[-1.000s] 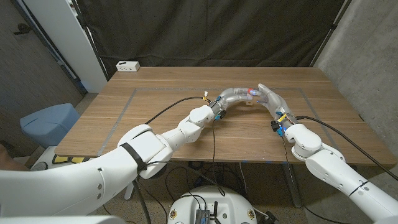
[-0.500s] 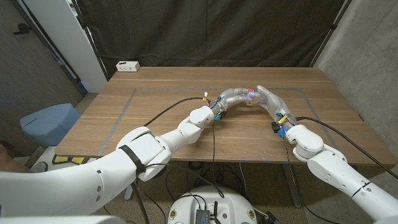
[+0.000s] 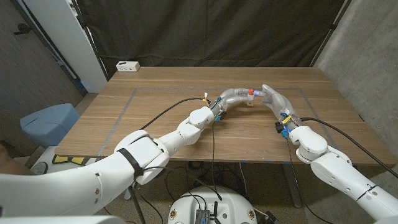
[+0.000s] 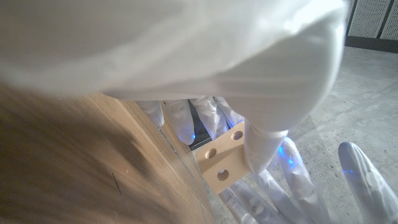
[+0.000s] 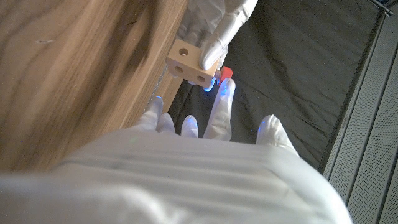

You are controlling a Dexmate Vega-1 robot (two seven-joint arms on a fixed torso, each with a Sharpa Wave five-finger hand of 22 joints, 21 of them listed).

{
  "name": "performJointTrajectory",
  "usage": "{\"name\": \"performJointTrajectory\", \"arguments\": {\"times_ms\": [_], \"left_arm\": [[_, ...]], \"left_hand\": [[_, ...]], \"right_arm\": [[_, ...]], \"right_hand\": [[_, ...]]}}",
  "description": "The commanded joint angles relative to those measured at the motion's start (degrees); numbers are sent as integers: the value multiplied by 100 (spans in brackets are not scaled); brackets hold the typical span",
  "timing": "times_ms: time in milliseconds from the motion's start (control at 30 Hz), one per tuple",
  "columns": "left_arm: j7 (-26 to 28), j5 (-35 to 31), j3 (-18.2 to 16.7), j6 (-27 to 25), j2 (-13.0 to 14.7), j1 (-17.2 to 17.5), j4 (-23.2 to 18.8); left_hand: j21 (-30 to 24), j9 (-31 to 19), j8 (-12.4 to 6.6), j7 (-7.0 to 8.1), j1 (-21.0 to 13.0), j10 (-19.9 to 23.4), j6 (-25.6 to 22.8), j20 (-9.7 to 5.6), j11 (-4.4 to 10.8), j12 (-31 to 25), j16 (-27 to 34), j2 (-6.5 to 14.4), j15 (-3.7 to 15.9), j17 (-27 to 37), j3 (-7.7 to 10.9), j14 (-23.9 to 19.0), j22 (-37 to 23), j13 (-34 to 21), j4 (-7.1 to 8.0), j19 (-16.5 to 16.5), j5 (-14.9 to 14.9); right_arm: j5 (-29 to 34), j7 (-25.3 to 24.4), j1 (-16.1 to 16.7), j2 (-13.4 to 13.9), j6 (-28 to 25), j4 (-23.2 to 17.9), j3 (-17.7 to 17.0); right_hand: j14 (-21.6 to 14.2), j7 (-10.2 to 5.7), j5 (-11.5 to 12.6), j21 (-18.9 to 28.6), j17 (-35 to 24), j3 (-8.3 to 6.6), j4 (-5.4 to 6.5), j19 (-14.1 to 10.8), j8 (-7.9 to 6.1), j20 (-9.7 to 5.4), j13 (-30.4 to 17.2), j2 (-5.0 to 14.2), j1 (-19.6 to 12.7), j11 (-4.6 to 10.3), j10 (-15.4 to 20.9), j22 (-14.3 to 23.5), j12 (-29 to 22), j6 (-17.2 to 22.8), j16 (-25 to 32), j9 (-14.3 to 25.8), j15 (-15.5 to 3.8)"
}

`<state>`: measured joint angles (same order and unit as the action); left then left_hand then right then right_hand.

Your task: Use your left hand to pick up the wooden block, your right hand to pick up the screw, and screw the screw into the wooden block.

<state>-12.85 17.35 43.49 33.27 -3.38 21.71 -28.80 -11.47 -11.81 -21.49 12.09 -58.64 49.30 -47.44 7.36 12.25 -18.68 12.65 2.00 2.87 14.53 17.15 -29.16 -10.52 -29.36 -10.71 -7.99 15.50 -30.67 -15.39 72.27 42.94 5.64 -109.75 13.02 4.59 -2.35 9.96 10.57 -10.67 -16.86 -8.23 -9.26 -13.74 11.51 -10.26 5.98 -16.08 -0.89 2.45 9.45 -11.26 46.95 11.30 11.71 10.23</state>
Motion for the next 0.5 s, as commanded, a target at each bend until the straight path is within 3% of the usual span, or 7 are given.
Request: {"name": "performJointTrajectory", "arguments": {"times_ms": [33,200,367,500], "left_arm": [[58,-30,20,-115,131,143,-365],[67,-41,31,-154,156,165,-449],[70,-47,38,-164,167,173,-484],[69,-51,43,-163,167,171,-496]], "left_hand": [[-50,-45,-48,-252,191,120,-473,18,32,-214,18,356,488,6,245,-52,-10,-603,188,-42,50],[-49,-45,-48,-253,188,113,-475,17,32,-213,17,355,490,5,247,-49,-10,-606,186,-41,50],[-51,-45,-49,-254,195,110,-478,22,31,-210,16,353,485,5,245,-48,-10,-602,190,-44,50],[-50,-45,-49,-255,196,112,-481,18,31,-210,18,354,488,7,244,-49,-10,-602,191,-42,49]], "right_arm": [[83,-136,94,-41,36,-28,-91],[79,-94,71,-67,73,17,-89],[48,-58,49,-75,55,29,-91],[46,8,20,-66,77,65,-78]], "right_hand": [[-46,-26,4,36,-5,-52,-9,-41,67,10,-18,-23,-51,-57,38,17,-23,-149,27,-2,57],[-44,-60,2,29,-7,-51,-4,-44,169,3,-21,-35,-43,-121,-34,17,18,-371,19,0,63],[-16,-104,1,18,-10,-45,3,-26,222,-9,-23,-47,-26,-82,-118,17,51,-500,5,3,52],[41,-142,1,8,-13,-36,13,-5,268,-1,-25,-58,-5,-170,-219,18,80,-637,-17,7,65]]}}
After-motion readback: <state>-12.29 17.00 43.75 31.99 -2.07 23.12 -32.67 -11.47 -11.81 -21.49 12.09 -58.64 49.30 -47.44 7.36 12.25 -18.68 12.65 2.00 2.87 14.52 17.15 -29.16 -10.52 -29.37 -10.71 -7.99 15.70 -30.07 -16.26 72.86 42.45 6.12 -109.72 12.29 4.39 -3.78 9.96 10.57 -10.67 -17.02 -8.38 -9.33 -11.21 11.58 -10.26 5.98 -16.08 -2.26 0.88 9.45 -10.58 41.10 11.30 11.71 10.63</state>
